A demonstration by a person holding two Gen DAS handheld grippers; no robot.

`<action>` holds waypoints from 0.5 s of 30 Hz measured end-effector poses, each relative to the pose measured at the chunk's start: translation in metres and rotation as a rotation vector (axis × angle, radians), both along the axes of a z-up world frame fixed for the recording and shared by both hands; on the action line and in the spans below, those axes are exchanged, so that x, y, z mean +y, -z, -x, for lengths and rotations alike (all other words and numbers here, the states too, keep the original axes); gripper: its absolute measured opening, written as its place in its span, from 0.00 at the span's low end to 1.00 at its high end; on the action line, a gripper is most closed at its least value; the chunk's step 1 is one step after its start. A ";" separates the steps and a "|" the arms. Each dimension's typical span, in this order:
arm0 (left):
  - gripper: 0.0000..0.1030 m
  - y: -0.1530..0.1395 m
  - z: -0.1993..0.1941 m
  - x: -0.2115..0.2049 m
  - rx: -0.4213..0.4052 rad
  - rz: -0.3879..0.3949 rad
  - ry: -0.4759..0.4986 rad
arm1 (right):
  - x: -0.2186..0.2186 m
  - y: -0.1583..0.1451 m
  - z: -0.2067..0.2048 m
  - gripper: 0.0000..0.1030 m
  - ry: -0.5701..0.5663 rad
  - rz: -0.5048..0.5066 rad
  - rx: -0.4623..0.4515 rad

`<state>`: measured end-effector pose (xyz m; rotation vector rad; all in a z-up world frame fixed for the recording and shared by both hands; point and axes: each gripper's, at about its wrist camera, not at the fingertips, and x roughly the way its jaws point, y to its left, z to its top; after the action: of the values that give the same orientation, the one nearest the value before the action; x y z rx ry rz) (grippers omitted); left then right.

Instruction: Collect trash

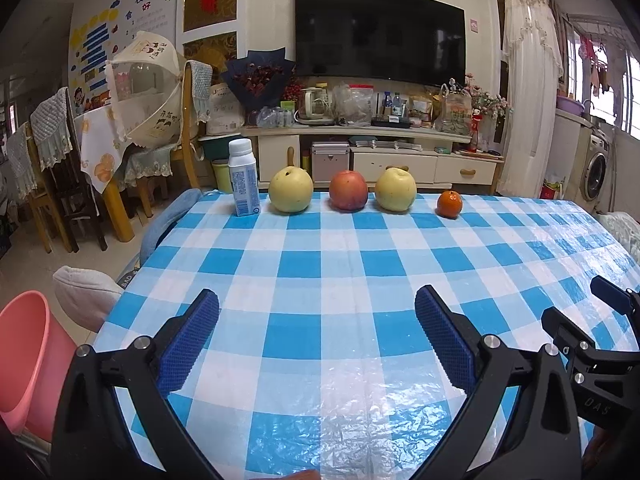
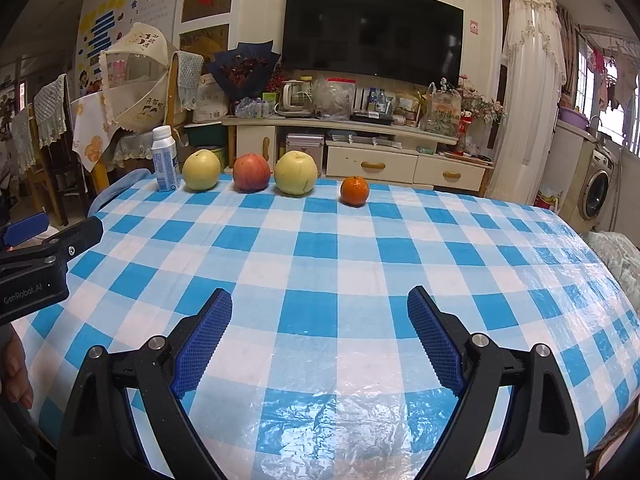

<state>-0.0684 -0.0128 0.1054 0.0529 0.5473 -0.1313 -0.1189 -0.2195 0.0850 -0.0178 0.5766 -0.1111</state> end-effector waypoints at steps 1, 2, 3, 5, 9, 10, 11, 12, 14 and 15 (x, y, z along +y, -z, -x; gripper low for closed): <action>0.96 0.000 0.000 0.000 -0.001 0.000 -0.006 | 0.000 0.000 0.000 0.86 0.001 0.000 0.001; 0.96 -0.001 -0.001 0.001 -0.004 -0.002 -0.009 | 0.000 0.000 0.000 0.86 -0.002 -0.001 0.002; 0.96 -0.001 0.000 0.001 -0.007 -0.005 -0.012 | 0.001 0.001 -0.001 0.86 -0.004 0.000 0.002; 0.96 -0.001 0.000 0.002 -0.011 -0.010 -0.013 | 0.002 0.002 -0.002 0.86 -0.007 0.007 0.000; 0.96 -0.001 0.000 0.004 -0.014 -0.017 -0.015 | 0.005 0.002 -0.002 0.89 -0.011 0.017 -0.004; 0.96 -0.001 0.000 0.004 -0.015 -0.018 -0.017 | 0.005 0.002 -0.002 0.89 -0.010 0.018 -0.004; 0.96 -0.001 0.000 0.005 -0.016 -0.018 -0.019 | 0.005 0.002 -0.002 0.90 -0.009 0.017 -0.005; 0.96 -0.002 0.000 0.006 -0.019 -0.019 -0.024 | 0.005 0.002 -0.002 0.91 -0.008 0.017 -0.006; 0.96 -0.002 0.001 0.007 -0.024 -0.017 -0.025 | 0.004 0.002 -0.002 0.91 -0.008 0.011 -0.008; 0.96 -0.003 0.001 0.008 -0.025 -0.018 -0.026 | 0.004 0.001 -0.002 0.91 -0.011 0.008 -0.007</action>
<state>-0.0693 -0.0050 0.1081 0.0648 0.5236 -0.1001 -0.1167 -0.2151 0.0845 -0.0282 0.5685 -0.1026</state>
